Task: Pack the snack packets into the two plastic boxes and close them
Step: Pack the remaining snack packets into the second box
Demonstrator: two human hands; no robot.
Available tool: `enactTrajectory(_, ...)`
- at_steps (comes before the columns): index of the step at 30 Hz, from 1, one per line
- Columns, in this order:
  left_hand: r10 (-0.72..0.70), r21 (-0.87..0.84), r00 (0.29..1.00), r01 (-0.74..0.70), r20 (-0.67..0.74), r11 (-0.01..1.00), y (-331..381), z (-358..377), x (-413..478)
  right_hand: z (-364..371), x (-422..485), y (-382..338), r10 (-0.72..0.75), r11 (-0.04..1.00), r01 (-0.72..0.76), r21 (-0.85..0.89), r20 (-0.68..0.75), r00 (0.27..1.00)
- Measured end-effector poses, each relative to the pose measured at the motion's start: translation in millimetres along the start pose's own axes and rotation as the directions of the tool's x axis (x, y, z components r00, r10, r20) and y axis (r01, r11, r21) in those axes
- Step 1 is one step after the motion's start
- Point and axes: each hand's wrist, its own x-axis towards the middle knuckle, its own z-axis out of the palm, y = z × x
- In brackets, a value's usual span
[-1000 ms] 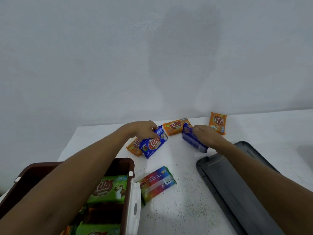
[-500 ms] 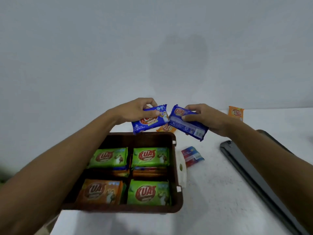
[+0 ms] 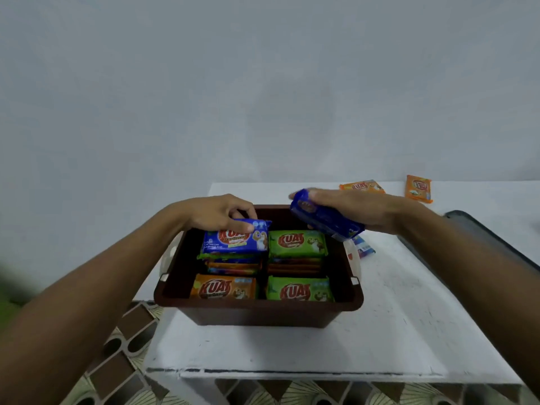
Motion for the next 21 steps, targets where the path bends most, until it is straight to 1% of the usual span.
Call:
enactTrajectory(2, -0.014, 0.026, 0.995, 0.012, 0.097, 1.0, -2.8, 8.4, -2.8, 12.5, -1.3, -9.5, 0.043, 0.983, -0.017, -0.184, 0.136, 0.99)
enactTrajectory(4, -0.011, 0.068, 0.99, 0.001, 0.142, 0.998, -8.1, 18.1, -3.6, 27.4, 3.7, -17.4, 0.119, 0.93, -0.024, -0.367, 0.239, 0.964)
enactTrajectory(6, -0.023, 0.099, 0.986, 0.007, 0.165, 0.995, -13.2, 26.4, -4.2, 43.7, 12.8, -19.3, 0.2, 0.836, -0.034, -0.547, 0.247, 0.948)
enactTrajectory(8, -0.036, 0.153, 0.985, 0.01, 0.171, 0.988, -16.4, 31.7, -4.6, 57.9, 24.0, -12.3, 0.204, 0.749, -0.014, -0.662, 0.211, 0.956)
enactTrajectory(13, -0.009, 0.353, 0.993, -0.033, 0.114, 0.935, -21.9, 36.8, -9.2, 73.0, 37.0, 6.1, 0.169, 0.64, 0.035, -0.767, 0.185, 0.968)
enactTrajectory(17, 0.001, 0.433, 0.996, -0.04, 0.092, 0.9, -24.5, 38.2, -13.2, 71.7, 37.1, 6.2, 0.164, 0.649, 0.054, -0.759, 0.209, 0.964)
enactTrajectory(21, -0.057, 0.466, 0.991, -0.006, 0.121, 0.885, -23.5, 39.0, -16.9, 69.9, 39.1, 7.2, 0.138, 0.67, 0.067, -0.739, 0.213, 0.967)
